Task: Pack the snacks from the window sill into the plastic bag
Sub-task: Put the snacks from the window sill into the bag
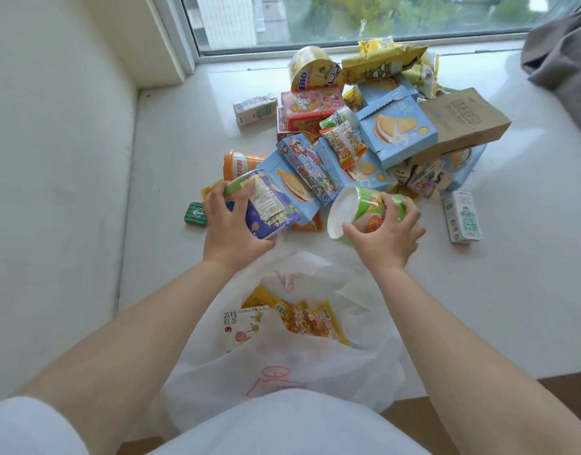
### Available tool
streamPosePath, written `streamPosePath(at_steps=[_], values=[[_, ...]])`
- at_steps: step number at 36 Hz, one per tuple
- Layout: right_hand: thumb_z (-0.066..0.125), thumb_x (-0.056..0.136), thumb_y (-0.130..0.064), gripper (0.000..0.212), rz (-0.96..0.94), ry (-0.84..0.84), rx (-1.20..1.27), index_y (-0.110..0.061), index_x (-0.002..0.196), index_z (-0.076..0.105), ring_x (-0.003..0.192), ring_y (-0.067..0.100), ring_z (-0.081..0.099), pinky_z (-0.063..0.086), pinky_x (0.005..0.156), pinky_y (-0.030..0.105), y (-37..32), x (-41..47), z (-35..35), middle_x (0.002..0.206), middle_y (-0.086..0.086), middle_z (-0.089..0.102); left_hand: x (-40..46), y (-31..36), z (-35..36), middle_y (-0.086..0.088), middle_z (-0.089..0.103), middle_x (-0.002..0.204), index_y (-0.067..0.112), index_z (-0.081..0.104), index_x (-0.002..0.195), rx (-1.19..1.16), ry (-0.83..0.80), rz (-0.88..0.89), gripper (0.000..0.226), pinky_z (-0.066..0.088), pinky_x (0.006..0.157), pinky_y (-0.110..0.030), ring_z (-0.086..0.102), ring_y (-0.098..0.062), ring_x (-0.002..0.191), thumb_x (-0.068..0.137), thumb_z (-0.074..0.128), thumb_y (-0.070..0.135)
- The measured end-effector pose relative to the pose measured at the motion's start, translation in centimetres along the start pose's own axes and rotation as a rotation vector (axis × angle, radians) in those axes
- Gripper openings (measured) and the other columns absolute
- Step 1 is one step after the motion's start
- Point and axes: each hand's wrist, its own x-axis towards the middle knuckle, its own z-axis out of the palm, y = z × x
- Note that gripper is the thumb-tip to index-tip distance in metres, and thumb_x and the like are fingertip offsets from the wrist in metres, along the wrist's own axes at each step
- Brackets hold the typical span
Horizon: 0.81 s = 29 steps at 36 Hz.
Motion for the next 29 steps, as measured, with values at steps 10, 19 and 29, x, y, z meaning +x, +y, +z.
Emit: streamPosePath(at_steps=[10,19,29], values=[[0.056,0.046,-0.060,0.094,0.024,-0.083,0.653,-0.032,0.135,0.042,0.130,0.020,0.029,0.026,0.105,0.027,1.6,-7.6,-2.6,0.130,-0.002,0.027,-6.9,-0.6,-2.0,-0.001,0.020,0.143,0.043,0.024,0.141,-0.457,-0.010,-0.129,0.103,0.039,0.107,-0.044,0.026,-0.021,0.137,0.051,0.069,0.070],[0.058,0.040,-0.056,0.101,-0.024,-0.383,0.594,-0.025,0.135,0.044,0.120,0.010,0.034,0.029,0.098,0.023,6.3,-11.0,-3.0,0.127,-0.001,0.029,-11.0,-3.7,-1.8,0.003,0.030,0.131,0.032,0.028,0.145,-0.509,-0.424,-0.252,0.117,0.039,0.092,-0.010,0.041,-0.009,0.118,0.043,0.078,0.062],[0.059,0.043,-0.062,0.099,0.010,-0.642,0.221,-0.036,0.137,0.041,0.129,0.025,0.028,0.029,0.108,0.039,6.2,-10.0,-2.0,0.133,-0.002,0.029,-9.5,-4.0,-0.1,-0.004,0.018,0.147,0.038,0.019,0.147,-0.097,-0.666,-0.227,0.109,0.030,0.111,-0.041,0.019,-0.026,0.137,0.058,0.078,0.061]])
